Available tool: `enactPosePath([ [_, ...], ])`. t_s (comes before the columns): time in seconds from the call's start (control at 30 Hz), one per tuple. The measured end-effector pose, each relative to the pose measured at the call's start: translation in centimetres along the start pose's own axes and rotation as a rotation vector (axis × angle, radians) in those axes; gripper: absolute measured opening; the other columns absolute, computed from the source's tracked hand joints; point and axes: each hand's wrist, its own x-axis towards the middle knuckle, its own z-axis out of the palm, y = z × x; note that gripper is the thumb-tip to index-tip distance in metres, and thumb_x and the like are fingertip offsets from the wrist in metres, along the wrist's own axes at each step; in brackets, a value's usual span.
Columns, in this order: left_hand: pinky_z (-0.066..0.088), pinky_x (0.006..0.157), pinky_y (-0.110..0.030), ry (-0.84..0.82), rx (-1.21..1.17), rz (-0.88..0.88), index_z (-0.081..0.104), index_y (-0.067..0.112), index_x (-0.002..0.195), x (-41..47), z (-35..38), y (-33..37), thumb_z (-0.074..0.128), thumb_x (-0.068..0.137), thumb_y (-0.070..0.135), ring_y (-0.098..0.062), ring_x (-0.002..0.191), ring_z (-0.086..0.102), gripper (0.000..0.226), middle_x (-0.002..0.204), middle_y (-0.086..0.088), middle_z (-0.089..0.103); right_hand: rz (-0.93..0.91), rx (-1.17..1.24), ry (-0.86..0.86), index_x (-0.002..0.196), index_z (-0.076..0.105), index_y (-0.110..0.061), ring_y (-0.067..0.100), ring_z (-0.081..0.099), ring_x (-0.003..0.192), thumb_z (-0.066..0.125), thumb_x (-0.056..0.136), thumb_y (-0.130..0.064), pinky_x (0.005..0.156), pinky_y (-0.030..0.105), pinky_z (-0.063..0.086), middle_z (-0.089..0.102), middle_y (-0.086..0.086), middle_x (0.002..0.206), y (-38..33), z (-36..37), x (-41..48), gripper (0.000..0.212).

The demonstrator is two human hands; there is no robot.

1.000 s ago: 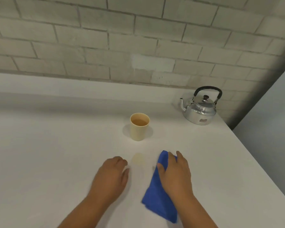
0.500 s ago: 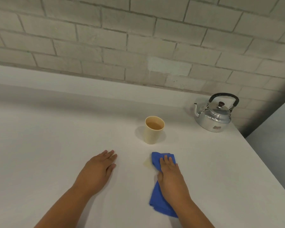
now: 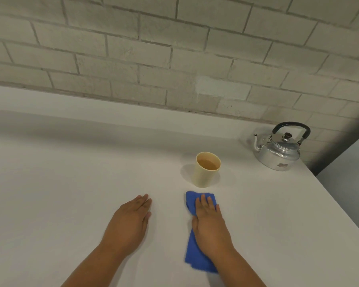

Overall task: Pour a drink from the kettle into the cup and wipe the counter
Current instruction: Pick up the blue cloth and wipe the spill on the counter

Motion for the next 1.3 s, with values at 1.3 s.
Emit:
enactPosePath([
  [1.3,0.048,0.092,-0.048,0.087,0.060,-0.018,0.062,-0.005,0.113,0.7,1.0,-1.9,0.053,0.082,0.007,-0.036,0.111,0.059,0.034,0.119,-0.019,0.063,-0.239,-0.021,-0.111,0.147,0.009,-0.018,0.010,-0.006,0.144,0.027,0.097,-0.024,0.111,0.020,-0.012,-0.001,-0.005,0.157,0.1,-0.4,-1.1,0.054],
])
